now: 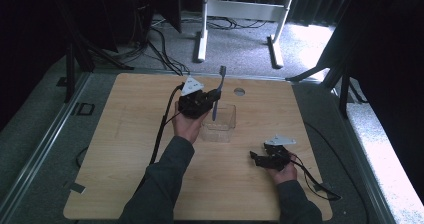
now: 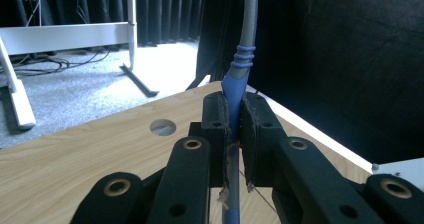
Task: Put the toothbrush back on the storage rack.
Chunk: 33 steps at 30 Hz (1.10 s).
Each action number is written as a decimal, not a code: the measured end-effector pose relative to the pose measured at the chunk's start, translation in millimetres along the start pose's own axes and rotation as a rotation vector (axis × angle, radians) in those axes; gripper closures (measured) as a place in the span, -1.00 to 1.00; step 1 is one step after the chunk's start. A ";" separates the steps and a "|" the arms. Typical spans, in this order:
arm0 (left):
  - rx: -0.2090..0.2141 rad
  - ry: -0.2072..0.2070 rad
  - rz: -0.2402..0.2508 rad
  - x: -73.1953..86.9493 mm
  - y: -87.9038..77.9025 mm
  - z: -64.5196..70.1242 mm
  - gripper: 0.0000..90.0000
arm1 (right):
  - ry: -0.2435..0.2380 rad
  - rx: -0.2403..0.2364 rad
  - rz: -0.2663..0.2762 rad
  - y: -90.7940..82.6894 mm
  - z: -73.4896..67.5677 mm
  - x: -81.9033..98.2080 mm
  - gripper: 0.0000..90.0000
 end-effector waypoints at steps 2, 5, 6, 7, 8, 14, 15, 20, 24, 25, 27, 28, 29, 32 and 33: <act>0.001 0.003 0.004 0.8 0.9 -0.3 0.82 | 0.000 0.000 0.000 0.0 0.0 0.0 -0.38; 0.002 0.008 0.008 1.2 1.8 -0.7 0.82 | 0.000 0.000 0.000 0.0 0.0 0.0 -0.38; 0.003 0.012 0.010 1.8 2.8 -1.1 0.82 | 0.000 0.000 0.000 0.0 0.0 0.0 -0.38; 0.002 0.015 0.009 2.2 3.1 -1.5 0.82 | 0.000 0.000 0.000 0.0 0.0 0.0 -0.38; 0.001 0.017 0.008 2.5 3.5 -2.1 0.82 | 0.000 0.000 0.000 0.0 0.0 0.0 -0.38; -0.009 0.020 -0.005 5.8 7.0 -7.3 0.82 | 0.000 0.000 0.000 0.0 0.0 0.0 -0.38; -0.011 0.020 -0.009 6.5 7.6 -8.4 0.82 | 0.000 0.000 0.000 0.0 0.0 0.0 -0.38; -0.016 0.027 -0.022 10.3 11.3 -12.4 0.82 | 0.000 0.000 0.000 0.0 0.0 0.0 -0.38; -0.010 0.039 -0.033 13.7 14.4 -13.1 0.81 | 0.000 0.001 0.000 0.0 0.0 0.0 -0.38; -0.009 0.035 -0.036 14.6 15.3 -13.3 0.81 | 0.000 0.001 0.000 0.0 0.0 0.0 -0.38; -0.009 0.035 -0.041 15.4 16.2 -13.6 0.81 | 0.002 0.000 -0.001 -0.1 -0.2 0.0 -0.38; -0.008 0.030 -0.053 17.4 17.5 -14.2 0.81 | 0.002 0.000 -0.001 -0.1 -0.2 0.0 -0.38; -0.005 0.027 -0.060 18.5 18.0 -14.2 0.81 | 0.002 0.001 -0.001 -0.1 -0.2 0.0 -0.38; -0.007 0.032 -0.077 21.2 18.9 -13.8 0.81 | 0.002 0.000 0.000 -0.1 -0.2 0.0 -0.38; -0.007 0.032 -0.077 21.2 18.9 -13.8 0.81 | 0.002 0.000 0.000 -0.1 -0.2 0.0 -0.38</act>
Point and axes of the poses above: each handheld gripper's, and its own axes: y roughly forward along the jaws, x roughly out of its underside, z roughly to its right, the point moved 1 cm from there along y, roughly forward along the jaws, and after that the axes turned 9 degrees about z, right-handed, at the moved point
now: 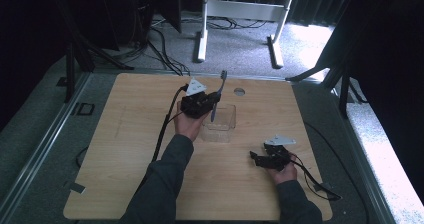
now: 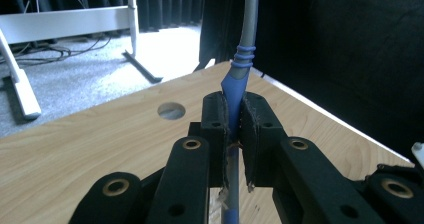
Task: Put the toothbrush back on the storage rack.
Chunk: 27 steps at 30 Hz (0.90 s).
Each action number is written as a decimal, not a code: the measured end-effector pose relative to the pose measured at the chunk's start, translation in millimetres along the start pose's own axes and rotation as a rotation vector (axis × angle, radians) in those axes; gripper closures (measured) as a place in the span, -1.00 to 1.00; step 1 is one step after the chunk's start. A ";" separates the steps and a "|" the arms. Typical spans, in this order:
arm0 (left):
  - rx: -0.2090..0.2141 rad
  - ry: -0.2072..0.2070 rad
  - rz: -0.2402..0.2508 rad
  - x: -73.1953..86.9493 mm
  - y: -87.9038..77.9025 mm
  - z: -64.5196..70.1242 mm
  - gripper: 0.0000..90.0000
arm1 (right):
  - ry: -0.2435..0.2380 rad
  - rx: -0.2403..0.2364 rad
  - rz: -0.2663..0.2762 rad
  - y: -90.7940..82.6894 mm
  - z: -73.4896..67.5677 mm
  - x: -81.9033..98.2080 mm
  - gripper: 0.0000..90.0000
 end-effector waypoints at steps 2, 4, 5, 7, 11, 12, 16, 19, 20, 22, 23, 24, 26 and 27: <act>-0.007 0.006 -0.013 2.6 0.6 -0.3 0.81 | -0.001 0.000 0.000 0.1 0.1 0.0 -0.38; -0.008 0.004 -0.016 4.1 0.9 -1.1 0.80 | -0.002 0.000 0.000 0.1 0.2 0.0 -0.38; -0.014 0.004 -0.024 6.6 0.9 -2.4 0.80 | -0.002 0.000 0.000 0.1 0.2 0.0 -0.38; -0.014 0.004 -0.024 6.6 0.9 -2.4 0.80 | -0.002 0.000 0.000 0.1 0.1 0.0 -0.38; -0.021 -0.013 -0.042 15.7 0.6 -8.3 0.80 | -0.001 -0.001 0.000 0.0 0.0 0.0 -0.38; -0.021 -0.013 -0.042 15.7 0.6 -8.3 0.80 | -0.001 -0.001 0.000 0.0 0.0 0.0 -0.38; -0.015 0.000 -0.058 18.6 1.7 -7.9 0.80 | -0.003 0.000 0.000 0.0 0.2 0.1 -0.38; -0.010 0.003 -0.061 19.4 2.5 -7.3 0.80 | -0.003 0.000 0.000 0.0 0.2 0.1 -0.38; -0.010 0.003 -0.061 19.4 2.5 -7.3 0.79 | -0.003 0.000 0.000 0.0 0.2 0.1 -0.38; -0.007 0.012 -0.074 20.8 3.6 -6.1 0.79 | -0.003 0.000 0.000 0.0 0.2 0.1 -0.38; -0.007 0.012 -0.079 21.2 3.8 -5.8 0.79 | -0.003 0.000 0.000 0.0 0.2 0.1 -0.38; -0.005 0.012 -0.083 21.6 4.1 -5.2 0.79 | -0.003 0.000 0.000 0.0 0.2 0.1 -0.38; -0.002 0.020 -0.089 22.8 4.4 -3.8 0.79 | -0.003 0.000 0.000 0.0 0.2 0.1 -0.38; -0.001 0.023 -0.091 23.5 4.6 -3.1 0.79 | -0.003 0.000 0.000 0.0 0.2 0.1 -0.38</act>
Point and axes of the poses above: each handheld gripper's, and its own axes: y roughly forward along the jaws, x roughly out of its underside, z roughly to its right, the point moved 1 cm from there along y, roughly forward along the jaws, and after that the axes turned 9 degrees about z, right-handed, at the moved point
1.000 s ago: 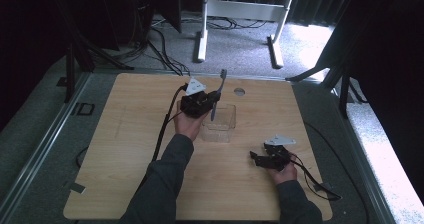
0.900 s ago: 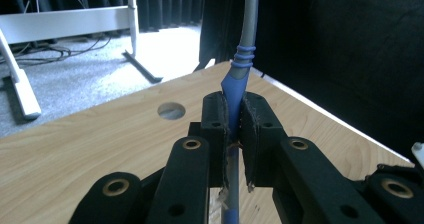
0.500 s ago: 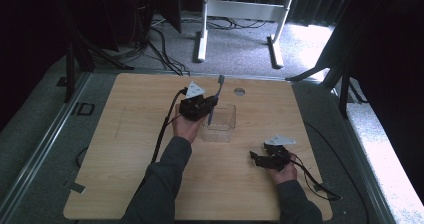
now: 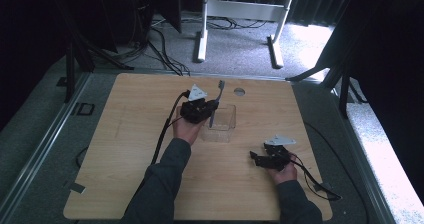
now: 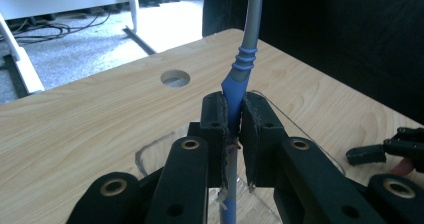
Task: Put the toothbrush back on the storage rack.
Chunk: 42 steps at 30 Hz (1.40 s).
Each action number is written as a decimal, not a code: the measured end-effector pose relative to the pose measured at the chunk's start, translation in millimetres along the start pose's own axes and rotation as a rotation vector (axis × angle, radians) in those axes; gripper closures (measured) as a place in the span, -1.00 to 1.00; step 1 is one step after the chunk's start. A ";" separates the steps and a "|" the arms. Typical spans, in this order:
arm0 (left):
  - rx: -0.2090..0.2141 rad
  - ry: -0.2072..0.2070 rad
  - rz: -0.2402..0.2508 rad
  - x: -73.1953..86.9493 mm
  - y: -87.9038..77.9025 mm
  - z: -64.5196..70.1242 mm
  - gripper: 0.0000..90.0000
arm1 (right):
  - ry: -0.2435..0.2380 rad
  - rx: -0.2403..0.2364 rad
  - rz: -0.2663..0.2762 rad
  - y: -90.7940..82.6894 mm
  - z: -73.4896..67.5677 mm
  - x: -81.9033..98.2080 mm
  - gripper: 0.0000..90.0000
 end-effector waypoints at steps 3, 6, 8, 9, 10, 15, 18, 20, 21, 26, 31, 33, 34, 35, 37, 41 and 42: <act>0.005 0.005 -0.012 2.8 0.4 1.0 0.79 | 0.001 0.000 -0.001 0.0 -0.1 0.0 -0.38; 0.003 0.016 -0.028 5.2 0.7 1.6 0.78 | 0.001 -0.001 -0.001 0.0 -0.1 0.0 -0.38; 0.005 0.024 -0.047 8.8 0.7 2.3 0.78 | 0.002 0.000 -0.001 0.0 -0.1 0.0 -0.38; 0.004 0.026 -0.052 9.8 0.6 2.5 0.78 | 0.002 0.000 -0.001 0.0 -0.1 0.0 -0.38; 0.004 0.026 -0.052 9.8 0.6 2.5 0.78 | 0.002 0.000 -0.001 0.0 -0.1 0.0 -0.38; 0.006 0.039 -0.067 12.4 -1.3 4.1 0.80 | 0.002 0.000 -0.001 0.0 -0.1 0.0 -0.38; 0.007 0.044 -0.075 12.8 -2.1 4.3 0.80 | 0.002 0.000 -0.001 0.0 -0.1 0.0 -0.38; 0.004 0.047 -0.082 13.4 -2.4 4.5 0.80 | 0.002 0.000 -0.001 0.0 -0.1 0.0 -0.38; 0.008 0.045 -0.084 13.8 -2.3 4.5 0.80 | 0.002 0.000 -0.001 0.0 -0.1 0.0 -0.38; 0.011 0.050 -0.122 16.8 0.5 5.1 0.79 | 0.003 0.000 -0.001 0.0 -0.2 0.0 -0.38; 0.025 0.071 -0.153 21.9 3.7 7.1 0.53 | 0.003 0.001 -0.001 0.0 -0.2 0.0 -0.38; 0.017 0.080 -0.146 22.3 3.4 8.5 0.32 | 0.002 0.000 -0.001 0.0 -0.2 0.0 -0.38; 0.017 0.080 -0.146 22.3 3.4 8.5 0.22 | 0.002 0.000 -0.001 0.0 -0.2 0.0 -0.38; 0.010 0.079 -0.148 22.3 3.3 8.6 0.10 | 0.002 0.000 -0.001 0.0 -0.1 0.0 -0.38; 0.008 0.073 -0.149 22.0 2.2 7.9 -0.01 | 0.002 0.000 -0.001 0.0 -0.1 0.0 -0.38; -0.010 0.055 -0.128 19.7 -2.0 6.6 -0.07 | 0.001 0.000 -0.001 0.0 -0.1 0.0 -0.38; -0.010 0.055 -0.128 19.7 -2.0 6.6 -0.07 | 0.001 0.000 -0.001 0.0 -0.1 0.0 -0.38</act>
Point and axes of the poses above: each handheld gripper's, and its own axes: y roughly forward along the jaws, x roughly out of its underside, z roughly to its right, the point moved 1 cm from there along y, roughly forward along the jaws, and after that the axes turned 9 degrees about z, right-handed, at the moved point
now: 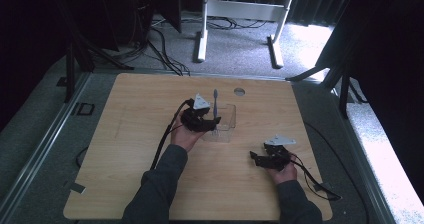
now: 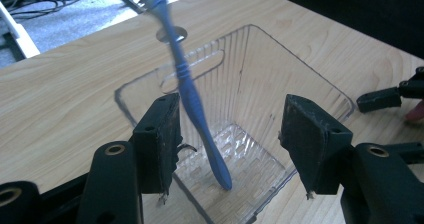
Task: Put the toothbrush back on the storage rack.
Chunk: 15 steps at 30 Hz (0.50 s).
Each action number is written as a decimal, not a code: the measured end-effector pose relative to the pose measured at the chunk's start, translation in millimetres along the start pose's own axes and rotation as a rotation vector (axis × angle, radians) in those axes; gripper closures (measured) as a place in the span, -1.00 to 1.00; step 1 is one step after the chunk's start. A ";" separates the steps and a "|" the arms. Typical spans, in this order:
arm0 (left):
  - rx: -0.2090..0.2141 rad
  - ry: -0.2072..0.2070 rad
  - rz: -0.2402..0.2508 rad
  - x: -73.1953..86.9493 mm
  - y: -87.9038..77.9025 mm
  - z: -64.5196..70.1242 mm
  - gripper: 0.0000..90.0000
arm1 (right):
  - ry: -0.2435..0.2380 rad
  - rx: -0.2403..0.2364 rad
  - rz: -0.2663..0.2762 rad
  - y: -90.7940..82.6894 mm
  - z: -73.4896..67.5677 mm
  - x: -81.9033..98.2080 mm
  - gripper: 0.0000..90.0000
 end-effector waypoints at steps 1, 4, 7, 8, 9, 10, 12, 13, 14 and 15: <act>0.002 -0.008 0.006 -1.0 -2.6 -1.1 -0.07 | 0.000 0.000 0.000 0.0 0.0 0.0 -0.38; -0.001 -0.015 0.010 -1.6 -5.4 -2.2 -0.07 | 0.000 0.000 0.000 0.0 0.0 0.0 -0.38; -0.012 -0.020 0.025 -1.8 -13.0 -5.8 -0.05 | 0.000 0.000 0.000 0.0 0.0 0.0 -0.38; -0.012 -0.020 0.025 -1.8 -13.0 -5.8 -0.05 | 0.000 0.000 0.000 0.0 0.0 0.0 -0.38; -0.021 -0.019 0.036 -0.7 -19.5 -8.6 -0.05 | 0.000 0.000 0.000 0.0 0.0 0.0 -0.38; -0.021 -0.019 0.036 -0.7 -19.5 -8.6 -0.04 | 0.000 0.000 0.000 0.0 0.0 0.0 -0.38; -0.028 -0.027 0.046 1.0 -26.9 -12.0 -0.04 | 0.000 0.000 0.000 0.0 0.0 0.0 -0.38; -0.040 -0.024 0.053 3.2 -35.1 -15.1 -0.03 | 0.000 -0.001 0.000 0.0 0.0 0.0 -0.38; -0.040 -0.024 0.053 3.2 -35.1 -15.1 -0.03 | 0.000 -0.001 0.000 0.0 0.0 0.0 -0.38; -0.048 -0.028 0.054 4.6 -39.1 -17.2 -0.03 | 0.000 0.000 0.000 0.0 0.1 0.0 -0.38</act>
Point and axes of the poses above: each handheld gripper's, and its own axes: y roughly forward along the jaws, x roughly out of its underside, z roughly to its right, the point moved 1 cm from there along y, roughly forward along the jaws, and after that the axes turned 9 degrees about z, right-handed, at the moved point
